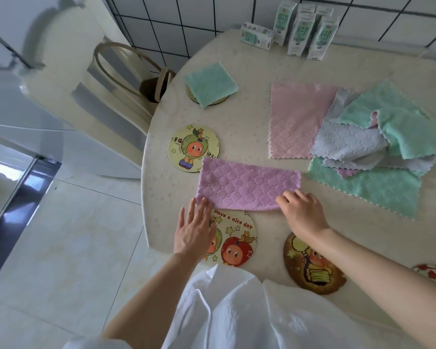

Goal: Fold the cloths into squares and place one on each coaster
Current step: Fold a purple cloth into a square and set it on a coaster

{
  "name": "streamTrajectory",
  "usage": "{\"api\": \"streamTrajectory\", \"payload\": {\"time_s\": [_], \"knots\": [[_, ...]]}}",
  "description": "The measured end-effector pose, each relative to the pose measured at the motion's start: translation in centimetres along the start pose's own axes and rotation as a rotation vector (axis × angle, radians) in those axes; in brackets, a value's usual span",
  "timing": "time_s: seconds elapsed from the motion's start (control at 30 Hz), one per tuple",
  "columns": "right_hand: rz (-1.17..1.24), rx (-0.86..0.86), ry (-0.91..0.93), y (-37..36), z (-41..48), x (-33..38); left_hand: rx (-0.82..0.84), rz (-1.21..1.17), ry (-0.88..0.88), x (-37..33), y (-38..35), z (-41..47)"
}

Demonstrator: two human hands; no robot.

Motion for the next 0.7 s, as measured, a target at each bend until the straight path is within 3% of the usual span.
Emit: {"api": "streamTrajectory", "payload": {"time_s": [0.27,0.33,0.47,0.57,0.7], "knots": [[0.064,-0.177,0.022,0.5,-5.6,0.3,0.039,0.103,-0.068,-3.1,1.3,4.0],[0.124,-0.211,0.008,0.7,-6.3,1.3,0.029,0.082,-0.159,-5.0,1.6,4.1],[0.273,-0.281,-0.034,1.3,-7.1,2.9,-0.097,-0.098,-0.446,-9.6,1.7,2.1],[0.35,-0.294,-0.036,1.9,-7.6,3.7,-0.2,-0.2,-0.457,-10.3,1.2,1.0],[0.485,-0.207,0.07,2.8,-8.0,4.3,-0.238,-0.145,-0.519,-10.0,1.1,0.2]]}}
Point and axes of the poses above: each hand's wrist, its own z-axis towards the middle knuckle, its own y-axis out of the back of the hand, x = y × z, the point moved 3 cm from there along z, towards the middle knuckle, and after that the axes turned 5 degrees about -x, right-handed, at the moved point
